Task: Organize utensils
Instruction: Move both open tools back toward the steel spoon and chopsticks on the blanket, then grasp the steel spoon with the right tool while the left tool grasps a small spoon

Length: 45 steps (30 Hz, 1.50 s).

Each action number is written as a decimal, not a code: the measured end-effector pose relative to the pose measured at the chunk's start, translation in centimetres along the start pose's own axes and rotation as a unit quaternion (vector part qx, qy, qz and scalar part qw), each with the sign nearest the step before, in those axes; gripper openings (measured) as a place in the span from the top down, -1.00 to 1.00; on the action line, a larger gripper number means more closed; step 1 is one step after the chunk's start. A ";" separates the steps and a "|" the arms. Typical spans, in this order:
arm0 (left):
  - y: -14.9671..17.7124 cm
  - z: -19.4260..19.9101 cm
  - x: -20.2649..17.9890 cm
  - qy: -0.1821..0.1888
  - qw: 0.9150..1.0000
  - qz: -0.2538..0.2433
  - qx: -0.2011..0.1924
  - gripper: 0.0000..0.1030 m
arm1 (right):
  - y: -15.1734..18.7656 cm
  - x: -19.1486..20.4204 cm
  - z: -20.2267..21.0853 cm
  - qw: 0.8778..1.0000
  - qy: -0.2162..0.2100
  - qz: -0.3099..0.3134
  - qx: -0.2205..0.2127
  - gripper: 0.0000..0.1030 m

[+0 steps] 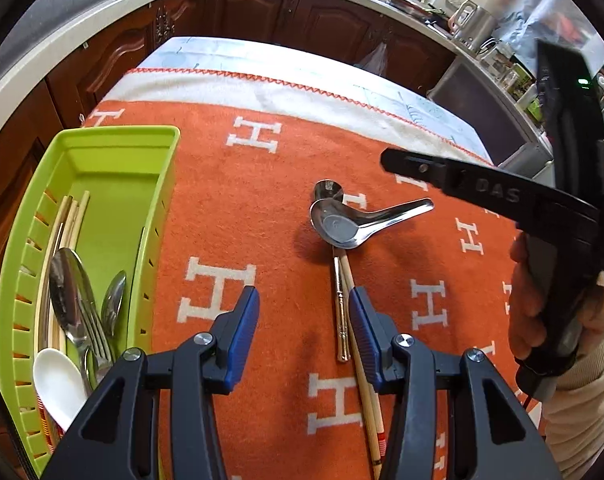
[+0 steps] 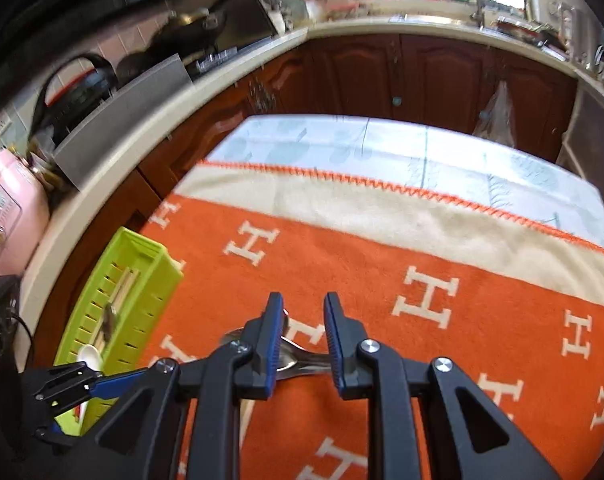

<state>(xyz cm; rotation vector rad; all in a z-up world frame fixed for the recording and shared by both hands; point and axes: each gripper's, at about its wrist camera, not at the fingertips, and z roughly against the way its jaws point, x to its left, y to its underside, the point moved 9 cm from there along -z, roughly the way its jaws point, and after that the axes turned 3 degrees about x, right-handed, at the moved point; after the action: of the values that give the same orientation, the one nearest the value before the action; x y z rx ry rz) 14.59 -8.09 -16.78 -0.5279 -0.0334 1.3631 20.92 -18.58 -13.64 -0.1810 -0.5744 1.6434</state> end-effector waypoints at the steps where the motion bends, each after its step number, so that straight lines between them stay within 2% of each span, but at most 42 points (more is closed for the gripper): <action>1: -0.1 -0.2 0.0 -0.001 1.000 0.001 0.003 0.13 | 0.2 -0.4 -0.8 1.000 -0.002 -0.005 0.014 0.60; 5: -0.3 -0.6 0.0 -0.001 1.000 0.001 0.008 0.13 | 1.6 -1.2 -1.8 0.998 -0.017 -0.021 0.049 0.60; 11: -0.5 -1.0 -0.3 0.001 1.000 -0.001 0.012 0.13 | 4.0 -1.5 -1.2 0.996 -0.036 -0.027 0.076 0.60; 21: -0.8 -1.3 -0.5 -0.007 1.000 -0.006 0.017 0.13 | 4.7 -1.2 -2.0 0.995 -0.033 0.003 0.089 0.60; 30: -1.7 -1.7 -0.1 -0.010 1.000 -0.004 0.017 0.13 | 4.4 0.2 -2.7 0.997 -0.038 0.044 0.056 0.60; 35: -1.8 -2.0 -0.2 -0.011 1.000 -0.005 0.018 0.13 | 4.6 1.5 -3.0 0.994 0.007 0.105 0.020 0.60; 36: -1.8 -2.0 -0.2 -0.011 1.000 -0.004 0.019 0.13 | 4.7 1.7 -3.0 0.993 0.018 0.117 0.015 0.64; 37: -1.8 -2.0 -0.2 -0.011 1.000 -0.004 0.019 0.13 | 4.7 2.0 -3.0 0.992 0.022 0.127 0.010 0.79; 40: -1.8 -2.1 -0.3 -0.010 1.000 -0.003 0.021 0.13 | 4.9 2.4 -2.8 0.991 0.023 0.135 -0.004 0.91; 45: -2.2 -2.4 -0.5 -0.005 1.000 0.000 0.021 0.13 | 5.0 2.2 -1.7 0.993 0.025 0.111 -0.028 0.96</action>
<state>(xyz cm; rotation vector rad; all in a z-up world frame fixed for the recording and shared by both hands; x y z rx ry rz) 17.32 -9.67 -17.94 -0.4868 -0.0130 1.3634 16.84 -16.33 -16.99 -0.3374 -0.5790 1.8322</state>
